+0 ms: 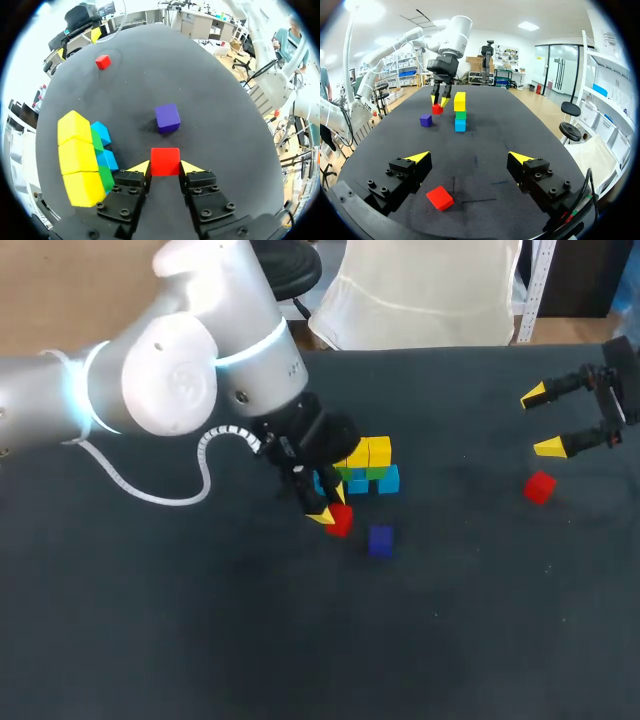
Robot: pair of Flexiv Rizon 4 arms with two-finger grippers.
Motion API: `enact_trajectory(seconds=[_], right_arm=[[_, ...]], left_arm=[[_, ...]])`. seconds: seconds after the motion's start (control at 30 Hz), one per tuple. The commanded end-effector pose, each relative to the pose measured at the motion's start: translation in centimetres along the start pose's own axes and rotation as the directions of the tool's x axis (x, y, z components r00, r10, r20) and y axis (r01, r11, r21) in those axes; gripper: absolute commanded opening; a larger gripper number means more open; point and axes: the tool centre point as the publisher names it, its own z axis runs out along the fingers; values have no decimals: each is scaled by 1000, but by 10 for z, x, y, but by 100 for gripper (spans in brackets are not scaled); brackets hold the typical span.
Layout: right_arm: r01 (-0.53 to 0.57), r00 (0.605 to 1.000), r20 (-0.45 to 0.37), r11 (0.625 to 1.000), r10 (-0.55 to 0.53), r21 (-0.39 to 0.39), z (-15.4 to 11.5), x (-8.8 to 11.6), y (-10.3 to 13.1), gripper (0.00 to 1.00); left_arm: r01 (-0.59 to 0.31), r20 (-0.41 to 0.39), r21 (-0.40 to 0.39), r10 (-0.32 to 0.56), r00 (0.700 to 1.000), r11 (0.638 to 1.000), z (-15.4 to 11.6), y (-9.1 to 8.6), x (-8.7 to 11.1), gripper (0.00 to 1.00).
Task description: Place the blue cubes, place green cubes on the blue cubes, place the yellow cubes on the green cubes, then place the red cubes on the yellow cubes, and place purple cube on the red cubes.
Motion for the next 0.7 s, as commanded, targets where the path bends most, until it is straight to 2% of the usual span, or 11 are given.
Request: enact_trajectory(seconds=[0.03,0.2,0.37,0.57,0.7], right_arm=[[1,1000,2,1000,-1,-1,0,0,-1,100],[1,1000,2,1000,-1,-1,0,0,-1,100],[1,1000,2,1000,-1,-1,0,0,-1,100],[1,1000,2,1000,-1,-1,0,0,-1,100],[1,1000,2,1000,-1,-1,0,0,-1,100]], left_arm=[[2,-1,-20,-2,1000,1000,-24,-13,-5,0],[10,-5,-63,-10,1000,998,-58,-16,-16,0],[70,8,-104,-69,998,992,-85,-11,-22,0],[200,21,-171,-200,980,965,-107,11,-29,0],[250,27,-218,-250,968,943,-113,28,-34,0]])
